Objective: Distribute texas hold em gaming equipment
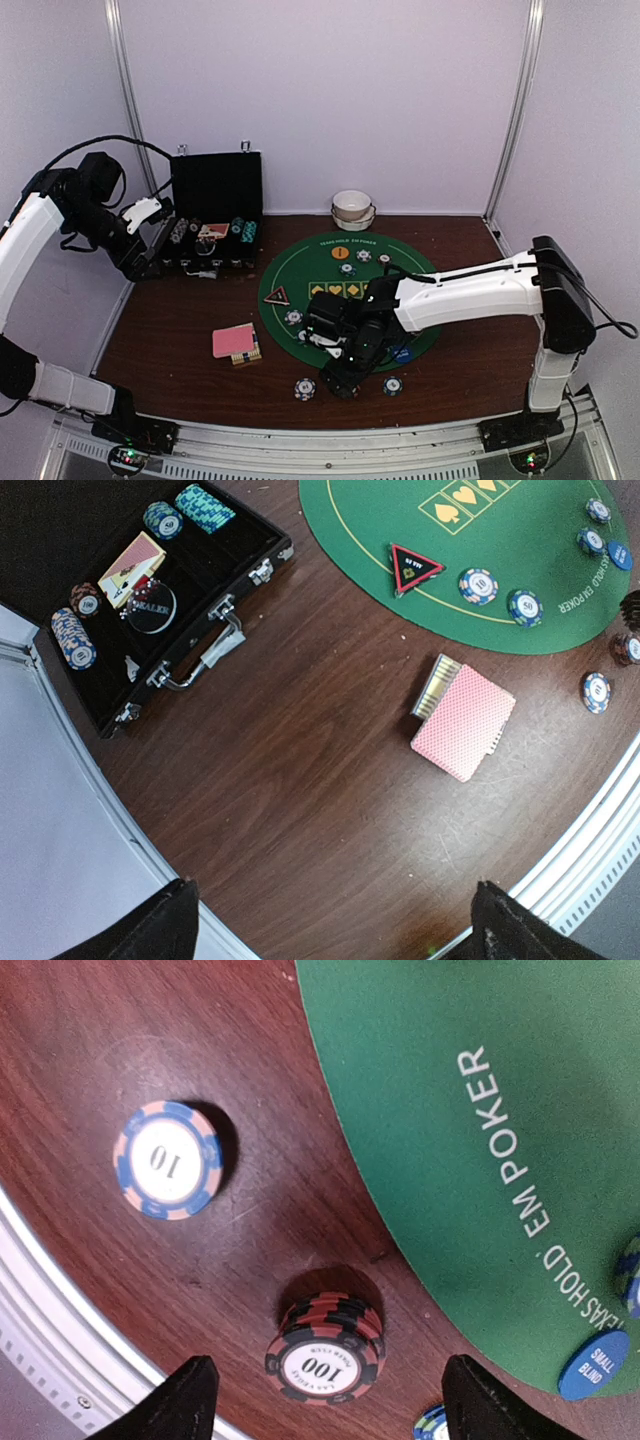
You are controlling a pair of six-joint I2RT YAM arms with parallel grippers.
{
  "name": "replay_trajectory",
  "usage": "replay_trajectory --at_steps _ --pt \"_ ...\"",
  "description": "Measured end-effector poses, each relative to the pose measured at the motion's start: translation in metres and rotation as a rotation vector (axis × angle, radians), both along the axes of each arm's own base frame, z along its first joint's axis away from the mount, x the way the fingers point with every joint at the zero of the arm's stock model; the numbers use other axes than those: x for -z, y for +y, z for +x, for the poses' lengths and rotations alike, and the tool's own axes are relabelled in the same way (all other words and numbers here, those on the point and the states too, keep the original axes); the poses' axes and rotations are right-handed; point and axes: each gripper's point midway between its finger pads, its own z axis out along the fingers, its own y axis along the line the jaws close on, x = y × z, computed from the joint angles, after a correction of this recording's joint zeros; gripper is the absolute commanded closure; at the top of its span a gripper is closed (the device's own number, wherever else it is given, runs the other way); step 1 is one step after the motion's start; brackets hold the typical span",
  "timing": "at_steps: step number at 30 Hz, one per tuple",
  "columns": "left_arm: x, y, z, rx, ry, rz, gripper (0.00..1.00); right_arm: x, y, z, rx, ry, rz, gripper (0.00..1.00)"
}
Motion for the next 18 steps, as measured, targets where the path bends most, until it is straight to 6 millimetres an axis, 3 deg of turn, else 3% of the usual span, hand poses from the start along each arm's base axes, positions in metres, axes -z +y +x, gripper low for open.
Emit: replay_trajectory --at_steps 7,18 --pt "0.0 0.0 0.0 0.0 0.0 0.0 0.03 0.026 -0.006 -0.008 -0.009 0.036 -0.054 0.24" --pt "0.0 0.0 0.0 0.0 0.0 0.0 0.02 0.034 -0.007 -0.009 -0.009 0.043 -0.076 0.4"
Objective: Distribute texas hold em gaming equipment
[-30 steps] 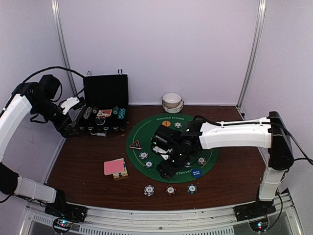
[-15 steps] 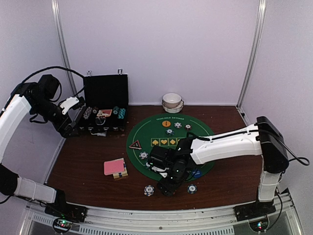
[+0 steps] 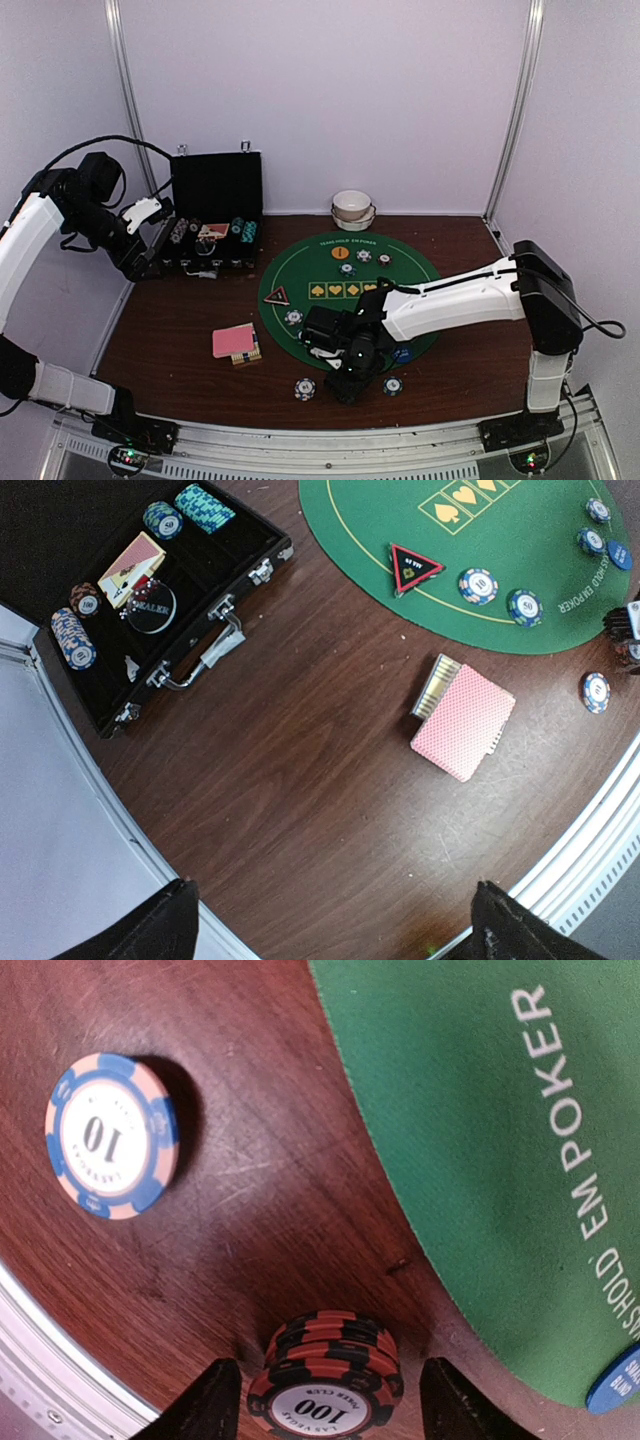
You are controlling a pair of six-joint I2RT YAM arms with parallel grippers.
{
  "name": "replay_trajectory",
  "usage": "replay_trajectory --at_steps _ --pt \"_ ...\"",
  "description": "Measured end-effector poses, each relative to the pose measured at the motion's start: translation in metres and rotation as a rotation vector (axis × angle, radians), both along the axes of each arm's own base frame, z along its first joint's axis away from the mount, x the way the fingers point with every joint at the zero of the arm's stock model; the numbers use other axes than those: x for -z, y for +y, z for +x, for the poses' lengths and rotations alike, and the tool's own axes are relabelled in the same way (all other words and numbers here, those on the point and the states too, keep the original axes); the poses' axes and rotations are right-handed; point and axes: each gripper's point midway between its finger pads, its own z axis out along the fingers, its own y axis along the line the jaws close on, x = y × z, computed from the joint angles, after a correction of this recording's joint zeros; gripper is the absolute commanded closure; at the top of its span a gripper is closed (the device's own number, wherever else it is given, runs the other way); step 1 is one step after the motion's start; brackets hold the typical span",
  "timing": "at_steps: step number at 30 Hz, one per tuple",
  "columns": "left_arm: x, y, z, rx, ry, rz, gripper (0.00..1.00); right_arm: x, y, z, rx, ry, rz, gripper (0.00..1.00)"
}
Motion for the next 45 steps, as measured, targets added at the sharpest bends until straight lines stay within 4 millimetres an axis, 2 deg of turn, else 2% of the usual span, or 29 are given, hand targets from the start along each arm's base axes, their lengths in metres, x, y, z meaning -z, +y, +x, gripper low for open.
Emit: replay_trajectory --at_steps 9,17,24,28,32,36,41,45 --pt "0.0 0.0 0.0 0.0 0.0 0.0 0.02 0.0 -0.001 0.0 -0.001 -0.001 -0.006 0.54" --pt "-0.001 0.0 0.0 0.0 -0.003 -0.001 0.02 -0.006 0.001 0.001 -0.004 -0.002 -0.004 0.58" --pt "-0.001 0.0 -0.001 0.0 -0.005 -0.001 0.03 -0.021 0.007 0.005 -0.009 -0.014 0.003 0.62" --pt "0.0 0.0 -0.001 0.0 -0.001 -0.001 0.03 -0.038 0.015 0.013 -0.02 -0.039 0.018 0.62" --pt "0.001 0.0 -0.002 0.0 0.002 0.001 0.02 -0.057 0.027 0.033 -0.014 -0.074 0.051 0.63" --pt "0.0 0.0 -0.002 0.0 -0.002 0.001 0.02 -0.063 0.032 0.071 0.038 -0.102 0.075 0.63" --pt "-0.002 0.001 -0.003 0.0 -0.009 0.0 0.02 -0.055 0.03 0.119 0.113 -0.12 0.075 0.65" --pt "-0.002 0.0 -0.003 0.001 -0.01 0.0 0.02 -0.041 0.034 0.149 0.153 -0.126 0.076 0.67"
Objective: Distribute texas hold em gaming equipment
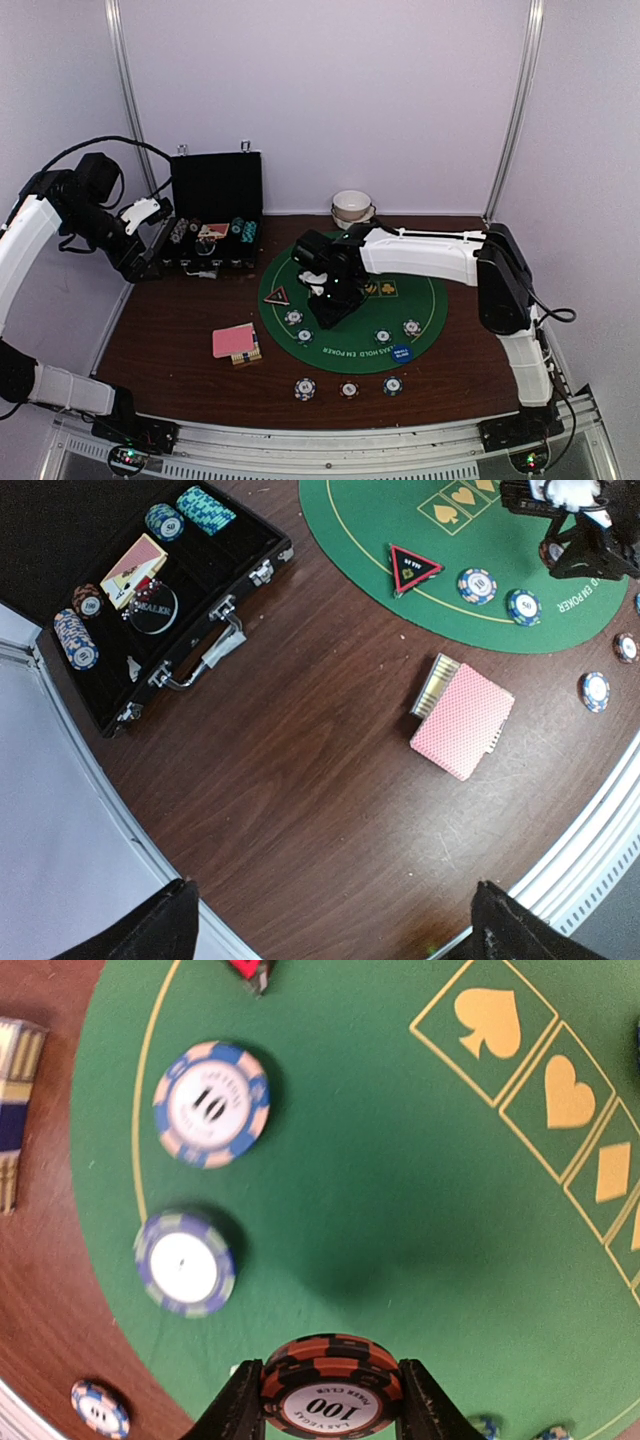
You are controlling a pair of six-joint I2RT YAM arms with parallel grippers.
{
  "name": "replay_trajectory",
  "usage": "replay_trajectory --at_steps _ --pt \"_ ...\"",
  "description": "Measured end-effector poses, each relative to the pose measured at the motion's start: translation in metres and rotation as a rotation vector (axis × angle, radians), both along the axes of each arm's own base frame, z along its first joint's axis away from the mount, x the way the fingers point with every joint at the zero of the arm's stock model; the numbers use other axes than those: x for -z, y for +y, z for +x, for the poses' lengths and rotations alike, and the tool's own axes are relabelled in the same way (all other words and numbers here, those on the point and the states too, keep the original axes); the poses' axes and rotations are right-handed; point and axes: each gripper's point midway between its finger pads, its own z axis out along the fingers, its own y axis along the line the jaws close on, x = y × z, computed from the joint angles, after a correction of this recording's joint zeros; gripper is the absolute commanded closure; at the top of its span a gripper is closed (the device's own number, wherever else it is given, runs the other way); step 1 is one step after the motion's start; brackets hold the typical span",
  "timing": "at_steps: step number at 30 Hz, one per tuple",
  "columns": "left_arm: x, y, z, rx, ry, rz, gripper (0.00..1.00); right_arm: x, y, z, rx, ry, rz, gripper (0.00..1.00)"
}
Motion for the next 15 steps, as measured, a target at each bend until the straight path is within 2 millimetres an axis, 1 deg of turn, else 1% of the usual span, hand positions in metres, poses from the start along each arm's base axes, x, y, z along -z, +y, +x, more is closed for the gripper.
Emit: replay_trajectory --at_steps 5,7,11,13,15 --pt "0.0 0.0 0.0 0.0 0.0 0.0 0.03 0.015 0.01 0.022 0.026 -0.001 0.006 0.67" --pt "0.0 0.0 0.0 0.0 0.0 0.0 0.02 0.021 0.014 0.029 0.032 0.0 0.01 0.67" --pt "0.0 0.0 0.0 0.002 -0.001 0.001 0.02 0.028 0.019 0.035 0.037 0.005 0.016 0.67" --pt "0.0 0.0 0.0 0.004 -0.001 0.002 0.03 0.031 0.019 0.038 0.042 0.008 0.017 0.63" --pt "0.0 0.0 0.0 0.005 -0.002 0.002 0.02 0.033 0.02 0.039 0.042 0.012 0.016 0.56"
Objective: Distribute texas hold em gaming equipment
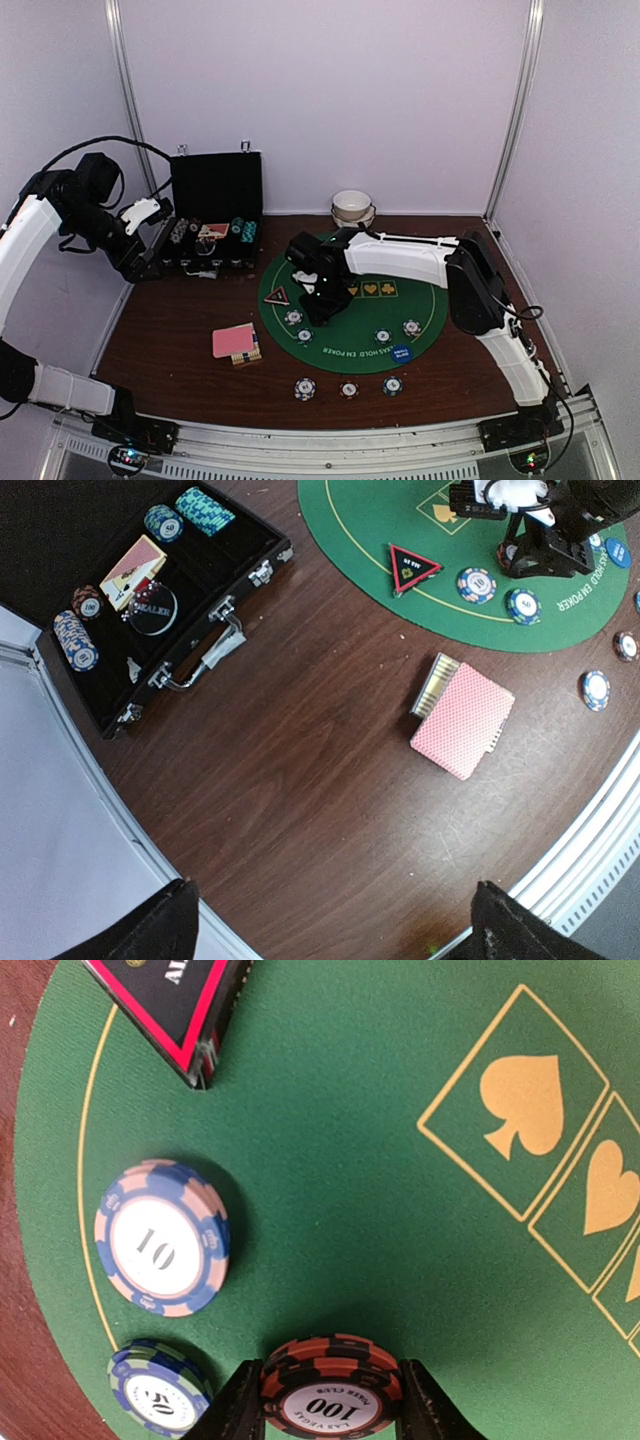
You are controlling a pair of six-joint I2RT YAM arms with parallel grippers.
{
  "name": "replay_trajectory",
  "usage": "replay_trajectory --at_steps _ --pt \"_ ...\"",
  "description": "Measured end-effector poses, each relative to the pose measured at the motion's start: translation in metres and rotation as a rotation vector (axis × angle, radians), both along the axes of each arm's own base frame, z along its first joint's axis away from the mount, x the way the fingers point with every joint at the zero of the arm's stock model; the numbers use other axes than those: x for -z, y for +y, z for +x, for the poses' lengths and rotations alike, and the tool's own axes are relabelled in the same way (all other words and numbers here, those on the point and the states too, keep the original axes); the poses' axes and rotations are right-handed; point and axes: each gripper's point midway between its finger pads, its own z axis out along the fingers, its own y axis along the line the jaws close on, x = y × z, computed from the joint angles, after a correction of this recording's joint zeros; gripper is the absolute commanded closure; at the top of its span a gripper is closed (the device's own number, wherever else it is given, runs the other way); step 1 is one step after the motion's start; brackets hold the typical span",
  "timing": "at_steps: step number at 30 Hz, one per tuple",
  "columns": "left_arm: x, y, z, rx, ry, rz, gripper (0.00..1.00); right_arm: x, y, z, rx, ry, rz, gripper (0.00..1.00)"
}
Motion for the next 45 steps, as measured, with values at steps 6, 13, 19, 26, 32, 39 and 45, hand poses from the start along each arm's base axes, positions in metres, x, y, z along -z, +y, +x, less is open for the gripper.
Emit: replay_trajectory --at_steps 6,13,19,26,32,39,45 --pt "0.0 0.0 0.0 0.002 0.001 0.001 0.02 0.004 0.001 0.0 -0.001 0.009 -0.002 0.41" --pt "0.0 0.0 0.0 0.002 0.001 0.001 0.02 0.002 0.0 -0.001 -0.008 0.01 -0.006 0.4" --pt "0.0 0.0 0.0 0.002 0.001 0.002 0.02 -0.021 -0.015 -0.016 -0.017 0.007 -0.003 0.36" --pt "0.001 0.0 0.0 0.002 0.001 0.002 0.02 -0.058 -0.047 -0.083 -0.088 -0.004 0.007 0.2" --pt "0.001 0.0 0.0 0.005 0.002 0.004 0.03 -0.036 -0.056 -0.152 -0.191 0.049 -0.049 0.16" --pt "0.002 0.0 -0.002 0.006 0.011 0.004 0.02 -0.017 -0.06 -0.174 -0.206 0.09 -0.067 0.17" --pt "0.002 0.0 -0.003 0.006 0.013 0.004 0.02 -0.001 -0.051 -0.177 -0.214 0.107 -0.061 0.21"
